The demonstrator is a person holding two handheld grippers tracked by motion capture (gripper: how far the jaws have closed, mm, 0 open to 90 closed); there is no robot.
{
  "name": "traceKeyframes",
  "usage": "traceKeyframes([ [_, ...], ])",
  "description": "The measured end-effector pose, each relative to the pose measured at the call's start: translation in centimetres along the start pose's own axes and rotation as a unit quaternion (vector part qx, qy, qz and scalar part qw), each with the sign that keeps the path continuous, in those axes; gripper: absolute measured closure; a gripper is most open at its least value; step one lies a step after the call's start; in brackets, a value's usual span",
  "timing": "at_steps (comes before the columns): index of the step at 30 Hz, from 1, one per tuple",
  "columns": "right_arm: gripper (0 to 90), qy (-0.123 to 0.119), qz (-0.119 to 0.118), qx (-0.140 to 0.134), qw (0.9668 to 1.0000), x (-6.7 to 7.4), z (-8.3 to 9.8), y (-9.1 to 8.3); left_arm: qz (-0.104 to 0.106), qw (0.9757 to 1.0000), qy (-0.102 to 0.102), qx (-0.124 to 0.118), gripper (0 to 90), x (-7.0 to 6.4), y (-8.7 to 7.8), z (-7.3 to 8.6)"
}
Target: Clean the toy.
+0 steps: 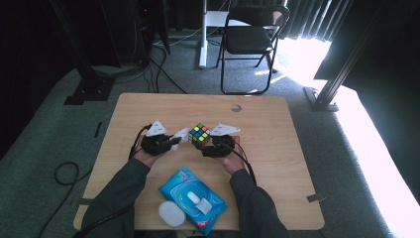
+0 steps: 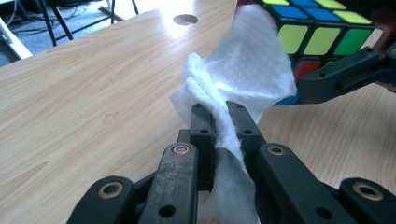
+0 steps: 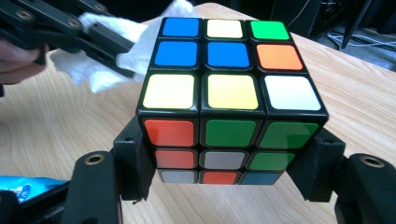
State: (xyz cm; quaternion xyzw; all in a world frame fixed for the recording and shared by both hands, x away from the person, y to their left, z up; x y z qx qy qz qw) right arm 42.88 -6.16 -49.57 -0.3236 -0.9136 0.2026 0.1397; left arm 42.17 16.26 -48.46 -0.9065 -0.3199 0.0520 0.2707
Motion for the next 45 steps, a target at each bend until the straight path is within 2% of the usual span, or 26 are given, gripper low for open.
traceKeyframes([
  [5, 34.1, 0.0, 0.008, 0.008, 0.9999, -0.2, 0.4, 0.3, -0.003, 1.0, 0.001, 0.0, 82.7, -0.1, -0.3, 0.2],
  [14, 34.1, -0.009, 0.034, 0.046, 0.9983, -0.7, 1.9, 1.7, -0.006, 0.9999, -0.01, 0.008, 82.7, 0.0, -0.4, 1.6],
  [20, 34.1, -0.008, 0.042, 0.053, 0.9977, -0.9, 2.2, 2.2, -0.007, 0.9999, -0.008, 0.01, 82.7, -0.1, -0.5, 1.9],
  [23, 34.1, 0.004, 0.046, 0.056, 0.9973, -1.1, 2.5, 2.5, -0.009, 0.9999, -0.005, 0.012, 82.7, -0.2, -0.6, 2.1],
  [39, 34.0, 0.028, 0.093, 0.066, 0.9931, -1.6, 3.0, 4.0, -0.014, 0.9997, -0.008, 0.016, 82.5, -0.7, -0.4, 3.0],
  [45, 34.0, 0.046, 0.124, 0.068, 0.9889, -1.5, 3.3, 4.8, -0.018, 0.9996, -0.012, 0.016, 82.5, -0.7, -0.6, 3.3],
])
Point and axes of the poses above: each handheld gripper's, and its own axes: y roughly forward along the jaws, z roughly out of its underside, x roughly to its left, the point moved 3 cm from there along y, roughly forward along the jaws, and after that the axes turned 6 degrees about y, right-handed, at the moved point
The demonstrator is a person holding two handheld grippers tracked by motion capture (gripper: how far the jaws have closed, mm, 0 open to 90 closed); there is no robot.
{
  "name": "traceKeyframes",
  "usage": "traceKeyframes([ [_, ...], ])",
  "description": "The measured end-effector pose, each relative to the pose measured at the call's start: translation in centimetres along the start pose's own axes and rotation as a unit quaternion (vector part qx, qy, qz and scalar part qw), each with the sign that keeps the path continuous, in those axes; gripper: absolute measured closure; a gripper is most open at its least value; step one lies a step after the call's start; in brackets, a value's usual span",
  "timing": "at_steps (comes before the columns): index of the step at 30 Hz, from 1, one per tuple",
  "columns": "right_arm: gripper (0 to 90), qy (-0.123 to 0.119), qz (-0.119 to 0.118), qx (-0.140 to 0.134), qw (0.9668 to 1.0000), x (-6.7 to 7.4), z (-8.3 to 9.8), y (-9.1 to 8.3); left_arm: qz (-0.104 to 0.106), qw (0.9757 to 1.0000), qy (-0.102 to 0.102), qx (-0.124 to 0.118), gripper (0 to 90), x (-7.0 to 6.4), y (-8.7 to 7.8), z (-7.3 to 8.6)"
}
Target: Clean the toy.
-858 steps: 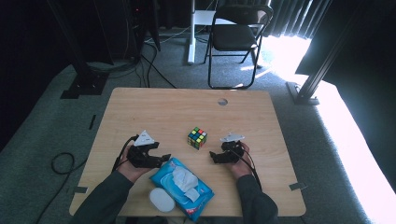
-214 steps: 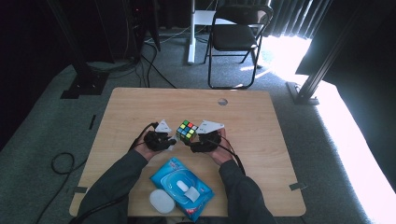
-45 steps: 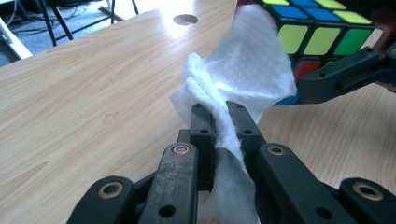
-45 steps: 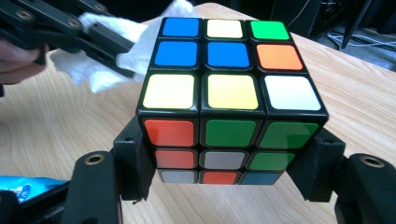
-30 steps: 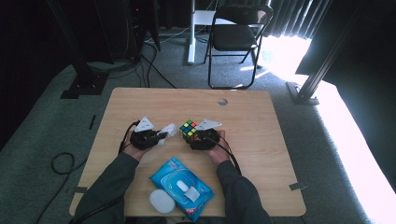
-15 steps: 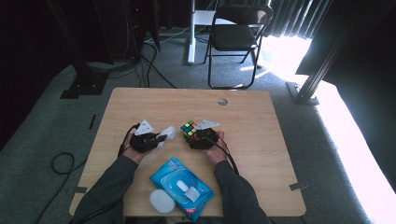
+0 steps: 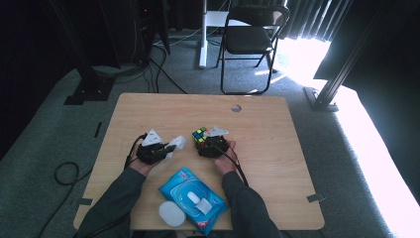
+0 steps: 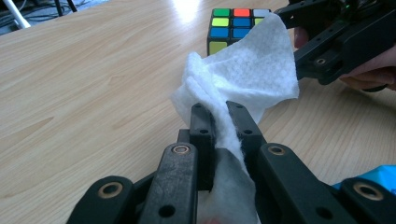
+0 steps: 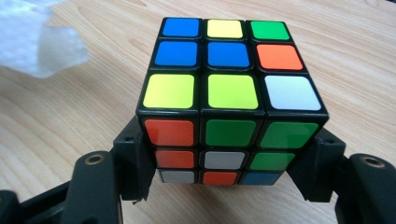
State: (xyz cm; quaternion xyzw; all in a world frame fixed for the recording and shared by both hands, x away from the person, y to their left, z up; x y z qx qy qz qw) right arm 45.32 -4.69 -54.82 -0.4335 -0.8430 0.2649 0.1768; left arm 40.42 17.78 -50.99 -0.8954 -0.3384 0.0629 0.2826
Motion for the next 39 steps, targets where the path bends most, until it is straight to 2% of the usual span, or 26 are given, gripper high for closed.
traceKeyframes([
  [10, 34.0, 0.001, 0.007, 0.015, 0.9999, 0.6, 0.9, 1.1, 0.0, 1.0, -0.005, 0.002, 82.5, 0.0, 0.0, 0.3],
  [18, 31.8, 0.004, -0.015, 0.02, 0.9997, 0.5, 1.2, 1.0, -0.001, 1.0, -0.007, 0.004, 82.2, 0.0, 0.0, 0.4],
  [22, 29.0, 0.019, -0.017, 0.013, 0.9996, 0.4, 1.1, 0.5, -0.001, 1.0, -0.008, 0.004, 81.9, 0.0, 0.0, 0.4],
  [24, 28.9, 0.017, -0.015, 0.01, 0.9997, 0.4, 1.1, 0.3, -0.002, 1.0, -0.008, 0.004, 81.7, 0.0, -0.1, 0.4],
  [25, 28.9, 0.015, -0.022, 0.008, 0.9996, 0.5, 1.0, 0.1, -0.003, 1.0, -0.009, 0.004, 81.7, 0.1, -0.1, 0.4],
  [26, 28.9, 0.002, -0.022, 0.006, 0.9997, 0.7, 0.9, -0.5, -0.003, 0.9999, -0.009, 0.004, 81.7, 0.1, -0.1, 0.4],
  [31, 28.3, 0.003, -0.038, -0.01, 0.9992, 0.9, 0.7, -1.9, -0.001, 1.0, -0.008, 0.005, 81.2, 0.0, 0.0, 0.4],
  [34, 28.8, -0.002, -0.046, -0.029, 0.9985, 0.9, 0.5, -2.7, -0.001, 1.0, -0.009, 0.005, 81.2, 0.0, 0.0, 0.4],
  [36, 32.4, 0.0, -0.049, -0.043, 0.9979, 0.7, 0.0, -3.2, -0.001, 0.9999, -0.009, 0.005, 81.0, 0.0, 0.0, 0.5],
  [39, 42.9, 0.006, -0.043, -0.06, 0.9972, 0.2, -0.7, -3.6, -0.001, 0.9999, -0.009, 0.005, 80.9, 0.0, 0.1, 0.5],
])
Point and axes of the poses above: each handheld gripper's, and its own axes: y roughly forward along the jaws, z roughly out of its underside, x roughly to its left, the point moved 3 cm from there along y, roughly forward along the jaws, and after that the axes turned 6 degrees about y, right-handed, at the moved point
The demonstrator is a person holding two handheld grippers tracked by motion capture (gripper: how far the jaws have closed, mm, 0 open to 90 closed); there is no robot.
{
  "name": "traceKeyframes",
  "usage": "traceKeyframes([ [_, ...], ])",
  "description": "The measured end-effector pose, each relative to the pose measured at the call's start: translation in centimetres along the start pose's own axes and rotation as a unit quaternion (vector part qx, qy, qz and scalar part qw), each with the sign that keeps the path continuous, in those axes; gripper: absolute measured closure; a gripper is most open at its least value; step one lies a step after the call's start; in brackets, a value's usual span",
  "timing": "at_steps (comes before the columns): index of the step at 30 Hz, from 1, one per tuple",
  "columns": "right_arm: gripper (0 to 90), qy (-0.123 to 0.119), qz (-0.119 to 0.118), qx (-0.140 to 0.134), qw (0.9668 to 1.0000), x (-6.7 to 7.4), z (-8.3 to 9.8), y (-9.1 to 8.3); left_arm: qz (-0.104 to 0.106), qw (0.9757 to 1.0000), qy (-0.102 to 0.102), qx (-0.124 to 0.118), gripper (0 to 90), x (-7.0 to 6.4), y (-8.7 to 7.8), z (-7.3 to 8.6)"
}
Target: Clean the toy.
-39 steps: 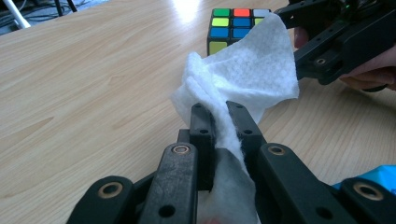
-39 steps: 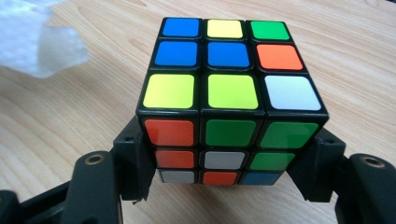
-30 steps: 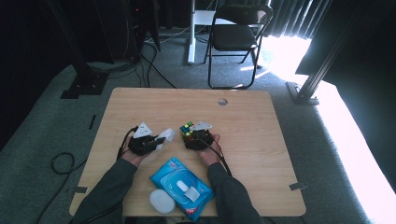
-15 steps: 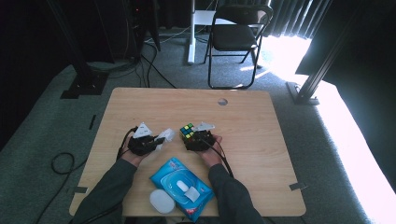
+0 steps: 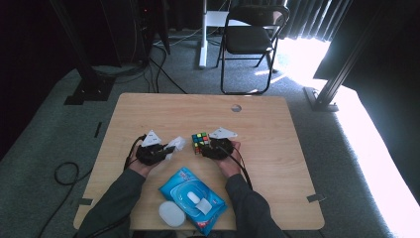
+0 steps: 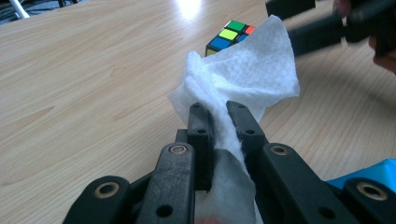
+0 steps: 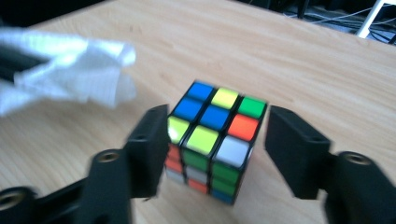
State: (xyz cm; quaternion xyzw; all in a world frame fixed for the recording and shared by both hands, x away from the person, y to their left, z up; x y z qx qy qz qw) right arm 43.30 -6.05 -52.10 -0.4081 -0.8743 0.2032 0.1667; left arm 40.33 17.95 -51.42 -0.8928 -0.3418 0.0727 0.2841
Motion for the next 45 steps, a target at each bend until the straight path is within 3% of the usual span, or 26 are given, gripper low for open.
traceKeyframes([
  [7, 54.0, 0.061, 0.015, -0.002, 0.998, -1.6, -0.6, 0.6, 0.0, 1.0, 0.001, 0.0, 80.8, 0.0, 0.0, 0.0],
  [15, 58.1, 0.089, 0.022, 0.019, 0.9956, -1.9, -0.3, 1.1, 0.0, 1.0, -0.001, 0.002, 80.8, 0.0, 0.1, 0.1],
  [19, 58.2, 0.127, 0.016, 0.034, 0.9912, -2.1, -0.5, 1.3, 0.001, 1.0, 0.0, 0.001, 80.7, -0.1, 0.1, 0.0],
  [25, 69.8, 0.171, -0.008, 0.039, 0.9845, -2.1, -0.4, 1.3, -0.002, 1.0, -0.001, 0.001, 80.7, 0.0, 0.1, 0.0],
  [27, 69.6, 0.182, -0.013, 0.035, 0.9827, -2.2, -0.3, 1.3, -0.003, 1.0, -0.002, 0.001, 80.7, 0.0, 0.1, 0.0],
  [29, 69.3, 0.202, -0.029, 0.031, 0.9785, -2.3, 0.0, 1.3, -0.003, 1.0, -0.002, 0.001, 80.7, 0.0, 0.1, 0.0],
  [32, 68.6, 0.242, -0.045, 0.023, 0.9691, -2.7, 0.4, 1.3, -0.003, 1.0, -0.001, 0.002, 80.7, -0.1, 0.1, 0.0],
  [38, 67.7, 0.288, -0.059, 0.006, 0.9558, -3.1, 1.0, 1.3, -0.006, 1.0, -0.001, 0.0, 80.7, 0.0, 0.0, 0.0],
  [43, 68.4, 0.331, -0.075, -0.01, 0.9406, -3.9, 1.5, 1.1, -0.01, 0.9999, -0.003, -0.002, 80.7, 0.1, -0.1, 0.0],
  [44, 68.9, 0.337, -0.075, -0.012, 0.9383, -4.0, 1.6, 1.0, -0.009, 0.9999, -0.003, -0.002, 80.7, 0.1, -0.1, 0.0],
  [45, 69.5, 0.339, -0.073, -0.014, 0.938, -4.2, 1.6, 0.9, -0.009, 1.0, -0.002, -0.002, 80.7, 0.1, -0.1, 0.0],
])
Point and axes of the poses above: each handheld gripper's, and its own axes: y roughly forward along the jaws, z roughly out of its underside, x roughly to its left, the point moved 3 cm from there along y, roughly forward along the jaws, and after that the axes turned 6 degrees about y, right-handed, at the moved point
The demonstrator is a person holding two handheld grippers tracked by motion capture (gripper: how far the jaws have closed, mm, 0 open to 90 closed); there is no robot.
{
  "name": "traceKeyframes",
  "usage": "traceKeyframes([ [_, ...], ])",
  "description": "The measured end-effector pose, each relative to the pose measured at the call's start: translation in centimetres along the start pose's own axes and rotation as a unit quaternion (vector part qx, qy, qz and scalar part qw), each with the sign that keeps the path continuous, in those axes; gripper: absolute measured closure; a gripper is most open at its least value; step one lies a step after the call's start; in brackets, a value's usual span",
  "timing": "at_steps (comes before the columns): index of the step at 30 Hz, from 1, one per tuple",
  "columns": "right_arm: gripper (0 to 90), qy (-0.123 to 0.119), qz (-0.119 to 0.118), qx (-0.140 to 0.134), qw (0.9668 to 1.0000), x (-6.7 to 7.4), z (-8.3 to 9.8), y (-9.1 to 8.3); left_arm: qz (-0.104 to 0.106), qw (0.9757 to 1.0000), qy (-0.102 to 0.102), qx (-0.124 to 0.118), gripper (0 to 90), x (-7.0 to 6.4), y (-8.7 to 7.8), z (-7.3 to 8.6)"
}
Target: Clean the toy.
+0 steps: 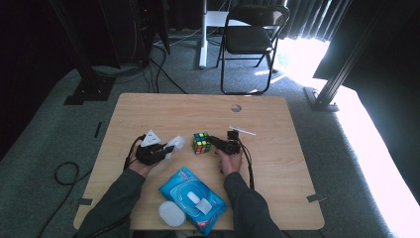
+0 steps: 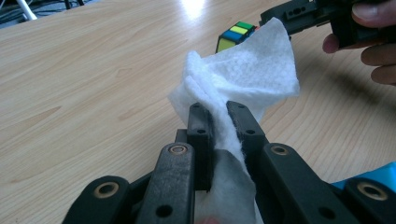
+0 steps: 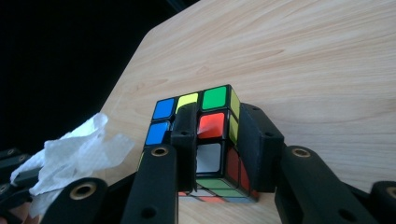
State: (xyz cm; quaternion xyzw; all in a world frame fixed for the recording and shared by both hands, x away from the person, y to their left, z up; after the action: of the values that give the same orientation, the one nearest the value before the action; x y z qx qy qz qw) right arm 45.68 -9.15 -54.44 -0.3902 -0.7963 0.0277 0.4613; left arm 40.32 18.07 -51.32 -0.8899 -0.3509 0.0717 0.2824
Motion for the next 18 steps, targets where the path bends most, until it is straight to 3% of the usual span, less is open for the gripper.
traceKeyframes([
  [8, 72.6, -0.02, 0.034, -0.019, 0.999, -0.7, -0.2, -1.5, 0.0, 1.0, 0.0, 0.0, 80.7, 0.0, 0.1, 0.0],
  [10, 79.0, -0.021, 0.039, -0.018, 0.9989, -0.8, 0.0, -1.7, 0.0, 1.0, 0.0, 0.0, 80.6, 0.0, 0.1, 0.0],
  [14, 76.9, -0.023, 0.053, -0.007, 0.9983, -1.3, 0.6, -1.7, 0.0, 1.0, 0.0, 0.0, 80.5, 0.0, 0.1, 0.0],
  [17, 69.3, -0.079, 0.044, 0.003, 0.9958, -1.0, 1.6, -2.0, -0.001, 1.0, -0.001, -0.001, 80.3, 0.0, 0.0, 0.0],
  [18, 62.2, -0.113, 0.051, 0.005, 0.9922, -0.6, 1.8, -2.1, 0.0, 1.0, -0.002, 0.0, 80.3, 0.0, 0.1, 0.0],
])
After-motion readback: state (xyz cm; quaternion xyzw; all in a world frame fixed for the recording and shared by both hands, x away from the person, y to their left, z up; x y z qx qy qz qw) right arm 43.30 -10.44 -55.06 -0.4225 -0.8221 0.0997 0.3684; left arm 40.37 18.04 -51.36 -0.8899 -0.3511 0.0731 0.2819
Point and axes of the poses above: each handheld gripper's, and its own axes: y roughly forward along the jaws, z roughly out of its underside, x roughly to its left, the point moved 3 cm from there along y, roughly forward along the jaws, and after that the axes turned 6 degrees about y, right-handed, at the moved point
